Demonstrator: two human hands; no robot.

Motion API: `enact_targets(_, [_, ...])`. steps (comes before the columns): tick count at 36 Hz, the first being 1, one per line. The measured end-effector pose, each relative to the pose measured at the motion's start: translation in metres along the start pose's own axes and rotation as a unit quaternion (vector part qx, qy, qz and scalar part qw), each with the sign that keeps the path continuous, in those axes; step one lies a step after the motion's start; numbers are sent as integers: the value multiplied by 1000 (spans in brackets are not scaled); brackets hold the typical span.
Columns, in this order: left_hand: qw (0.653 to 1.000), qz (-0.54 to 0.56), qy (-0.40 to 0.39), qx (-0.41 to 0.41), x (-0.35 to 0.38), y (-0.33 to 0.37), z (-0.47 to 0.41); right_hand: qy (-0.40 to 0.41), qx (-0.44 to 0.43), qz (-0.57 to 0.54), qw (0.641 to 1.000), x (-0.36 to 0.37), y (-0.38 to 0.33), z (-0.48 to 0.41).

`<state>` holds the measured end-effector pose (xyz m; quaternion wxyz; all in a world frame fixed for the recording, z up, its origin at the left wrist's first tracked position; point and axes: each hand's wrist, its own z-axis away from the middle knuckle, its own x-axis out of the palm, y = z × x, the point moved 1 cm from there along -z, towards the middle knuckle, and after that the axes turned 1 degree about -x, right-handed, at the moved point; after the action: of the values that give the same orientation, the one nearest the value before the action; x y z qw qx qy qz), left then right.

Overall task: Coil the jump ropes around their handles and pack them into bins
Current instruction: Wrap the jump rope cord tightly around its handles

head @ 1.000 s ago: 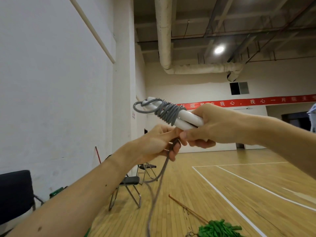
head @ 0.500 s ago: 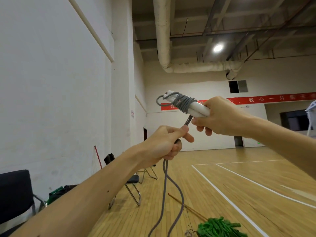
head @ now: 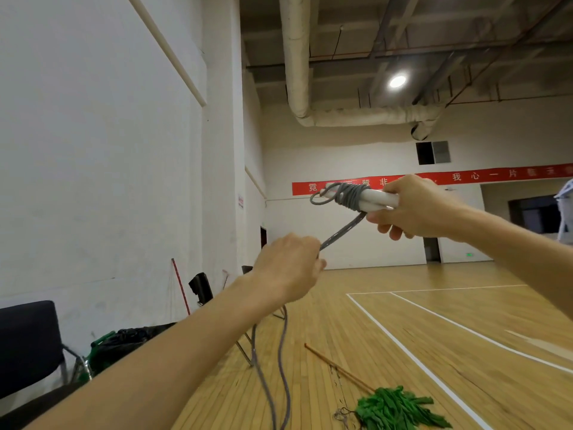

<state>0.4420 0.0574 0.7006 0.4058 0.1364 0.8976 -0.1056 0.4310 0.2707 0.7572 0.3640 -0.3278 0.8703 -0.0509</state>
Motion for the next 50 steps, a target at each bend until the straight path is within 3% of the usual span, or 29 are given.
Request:
enact_targets(3, [996,-72,47,23,4,2,0,6,-2,17,1000,6,5,-4])
enact_targets(9, [984,-101,129,70,6,13,0,40,6,46,998,17,15,-14])
enact_targets(14, [977,-124,151,80,-8,10,-3,34,28,88,995,13,20,-15])
enact_targets(27, [937,-267,101,203,-58,4,-8,-247,107,149,952,16,-2,9])
enact_targets(33, [960,-190,1,205,-79,-5,-10,-338,77,194,918,9,-22,23])
enact_targets(39, [981,-38,-52,184,-83,-10,-15,-381,50,196,902,4,-36,32])
enact_targets(50, [978,133,-96,127,-77,-33,-17,-483,-3,57,874,7,-49,46])
